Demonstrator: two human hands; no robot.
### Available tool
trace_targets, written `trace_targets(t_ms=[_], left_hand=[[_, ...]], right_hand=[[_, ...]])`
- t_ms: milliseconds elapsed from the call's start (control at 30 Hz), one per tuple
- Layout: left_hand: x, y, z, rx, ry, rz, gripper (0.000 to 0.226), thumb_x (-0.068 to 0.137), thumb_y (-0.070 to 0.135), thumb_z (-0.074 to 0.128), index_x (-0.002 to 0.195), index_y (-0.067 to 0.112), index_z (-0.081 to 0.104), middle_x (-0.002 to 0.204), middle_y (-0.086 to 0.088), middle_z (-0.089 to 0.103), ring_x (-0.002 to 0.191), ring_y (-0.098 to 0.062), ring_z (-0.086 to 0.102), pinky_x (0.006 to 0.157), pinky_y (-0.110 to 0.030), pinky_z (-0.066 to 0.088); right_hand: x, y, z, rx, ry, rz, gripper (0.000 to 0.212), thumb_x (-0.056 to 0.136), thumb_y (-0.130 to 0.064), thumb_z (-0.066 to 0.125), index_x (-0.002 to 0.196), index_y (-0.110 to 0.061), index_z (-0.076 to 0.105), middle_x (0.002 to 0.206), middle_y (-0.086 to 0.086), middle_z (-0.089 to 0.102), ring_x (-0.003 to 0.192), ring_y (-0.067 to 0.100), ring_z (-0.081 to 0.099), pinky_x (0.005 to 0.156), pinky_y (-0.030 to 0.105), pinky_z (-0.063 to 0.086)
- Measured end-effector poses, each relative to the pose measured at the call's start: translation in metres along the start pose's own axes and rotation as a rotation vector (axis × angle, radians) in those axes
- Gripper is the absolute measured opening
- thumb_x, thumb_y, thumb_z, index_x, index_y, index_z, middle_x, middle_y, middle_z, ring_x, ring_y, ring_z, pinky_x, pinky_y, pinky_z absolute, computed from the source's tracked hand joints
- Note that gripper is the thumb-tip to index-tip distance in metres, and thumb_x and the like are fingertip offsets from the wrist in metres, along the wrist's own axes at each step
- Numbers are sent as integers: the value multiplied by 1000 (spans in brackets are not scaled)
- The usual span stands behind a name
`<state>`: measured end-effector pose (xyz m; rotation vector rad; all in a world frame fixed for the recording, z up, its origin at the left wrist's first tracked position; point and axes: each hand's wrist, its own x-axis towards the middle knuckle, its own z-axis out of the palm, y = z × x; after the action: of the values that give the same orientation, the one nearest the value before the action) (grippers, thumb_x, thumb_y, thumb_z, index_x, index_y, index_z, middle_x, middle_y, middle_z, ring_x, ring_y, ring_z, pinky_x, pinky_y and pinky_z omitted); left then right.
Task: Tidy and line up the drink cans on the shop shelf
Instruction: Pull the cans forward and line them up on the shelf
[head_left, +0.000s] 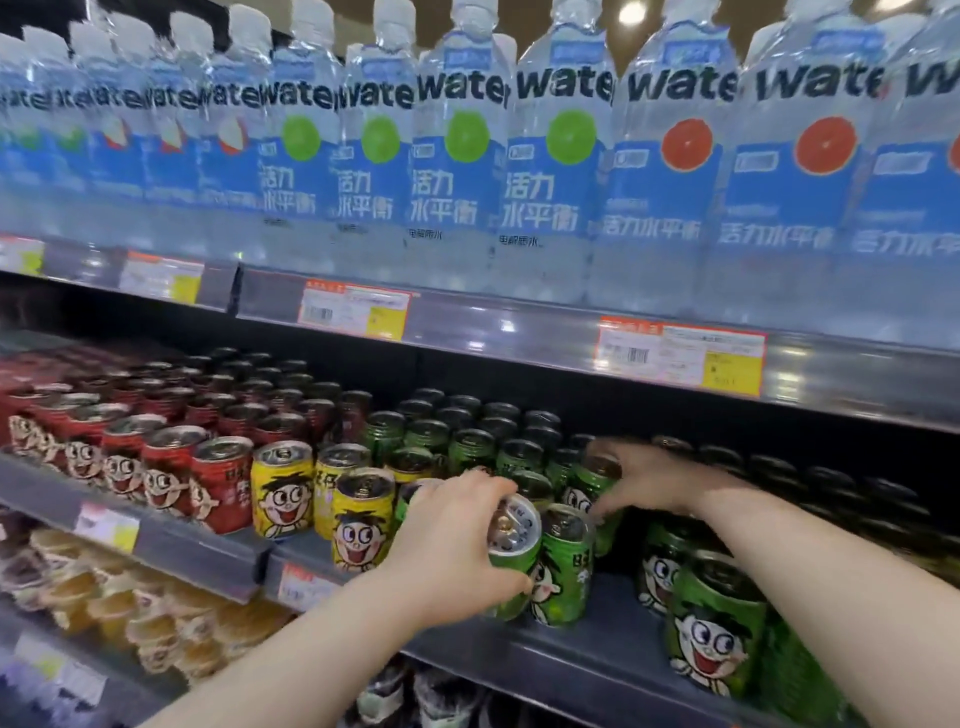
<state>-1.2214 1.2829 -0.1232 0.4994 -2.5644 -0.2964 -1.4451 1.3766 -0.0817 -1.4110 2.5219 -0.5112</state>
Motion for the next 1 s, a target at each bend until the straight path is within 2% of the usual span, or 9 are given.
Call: trace_targets(t_ms=[67, 200, 333, 433, 567, 733, 867, 933, 1000], left_hand=[[4, -3, 1, 89, -29, 31, 80, 68, 52, 67, 136, 29, 33, 132, 11, 42, 125, -13, 34, 106, -30, 19], [16, -9, 5, 172, -97, 37, 81, 70, 53, 64, 139, 29, 30, 139, 9, 38, 129, -13, 28, 106, -33, 15], [28, -15, 12, 234, -158, 31, 84, 72, 54, 63, 141, 25, 27, 141, 7, 38, 130, -15, 27, 107, -37, 13], [35, -22, 17, 280, -239, -13, 84, 75, 60, 57, 143, 22, 26, 144, 1, 38, 132, -18, 27, 110, -39, 14], [39, -26, 23, 351, -259, 10, 77, 81, 59, 52, 143, 22, 27, 144, -3, 35, 132, -22, 27, 111, -40, 19], [31, -28, 38, 381, -131, 81, 65, 87, 50, 49, 141, 19, 31, 145, -6, 33, 132, -28, 29, 108, -41, 21], [24, -29, 32, 328, -127, 49, 82, 76, 72, 27, 142, 24, 28, 146, 0, 30, 135, -22, 24, 111, -37, 16], [25, -36, 20, 258, -89, -6, 86, 71, 74, 11, 137, 26, 36, 140, 1, 39, 130, -20, 32, 110, -35, 24], [35, -53, 4, 211, 0, -95, 76, 78, 70, 14, 125, 23, 50, 124, -3, 54, 117, -22, 46, 100, -36, 36]], right_hand=[[6, -1, 0, -16, -54, -25, 68, 67, -7, 79, 127, -15, 48, 121, 2, 57, 106, 13, 52, 73, 6, 41], [25, 5, 10, -119, -118, -122, 68, 58, -10, 85, 117, -21, 53, 121, 2, 57, 112, 20, 54, 96, 29, 45], [32, 2, 9, -318, -194, -241, 78, 67, -19, 80, 136, -17, 43, 135, 2, 41, 125, 16, 41, 104, 21, 34], [37, -15, 1, -258, -227, -271, 75, 76, -17, 64, 144, -21, 32, 148, 4, 24, 134, 17, 30, 107, 19, 28], [45, -48, 6, -218, -186, -375, 58, 84, -18, 62, 137, -22, 42, 137, 4, 45, 115, 13, 46, 96, 20, 38], [56, -68, 24, -549, -239, -419, 56, 76, -20, 66, 130, -17, 50, 126, 10, 50, 115, 26, 51, 95, 37, 47], [61, -75, 26, -651, -270, -359, 55, 76, -25, 69, 127, -13, 52, 126, 10, 53, 113, 25, 52, 84, 23, 44], [62, -75, 26, -625, -271, -347, 48, 75, -24, 71, 119, -13, 55, 119, 9, 58, 108, 24, 56, 73, 21, 38], [62, -71, 23, -528, -210, -351, 44, 72, -23, 73, 112, -12, 57, 113, 9, 60, 101, 23, 58, 70, 24, 43]])
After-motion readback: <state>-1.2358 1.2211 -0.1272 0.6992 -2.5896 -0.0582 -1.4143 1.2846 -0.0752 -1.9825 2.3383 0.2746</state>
